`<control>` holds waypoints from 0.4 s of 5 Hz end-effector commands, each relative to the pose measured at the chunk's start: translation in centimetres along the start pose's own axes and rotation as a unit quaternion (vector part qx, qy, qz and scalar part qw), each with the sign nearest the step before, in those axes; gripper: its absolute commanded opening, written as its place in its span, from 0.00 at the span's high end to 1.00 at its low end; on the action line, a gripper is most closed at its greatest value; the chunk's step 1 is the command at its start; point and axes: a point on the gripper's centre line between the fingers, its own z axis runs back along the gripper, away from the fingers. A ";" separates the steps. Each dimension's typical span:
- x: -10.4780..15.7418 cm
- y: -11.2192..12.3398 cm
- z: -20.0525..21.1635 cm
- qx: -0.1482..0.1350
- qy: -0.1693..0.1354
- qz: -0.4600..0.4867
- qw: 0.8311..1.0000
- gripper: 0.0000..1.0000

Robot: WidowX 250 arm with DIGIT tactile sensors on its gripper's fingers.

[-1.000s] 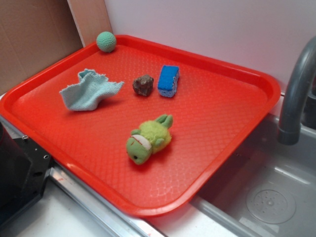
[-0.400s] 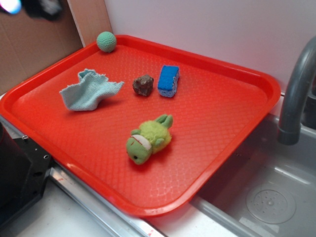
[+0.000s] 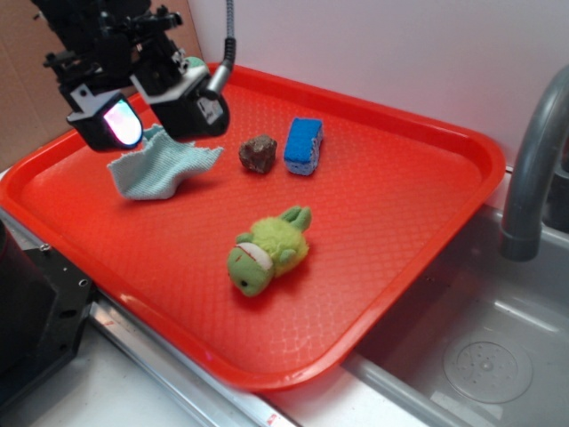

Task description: Grab the green animal.

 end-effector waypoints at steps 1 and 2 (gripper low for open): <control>0.6 -0.9 0.8 -0.008 -0.008 -0.004 1.000 0.00; 1.5 -2.8 -2.3 0.031 0.020 -0.042 0.998 0.00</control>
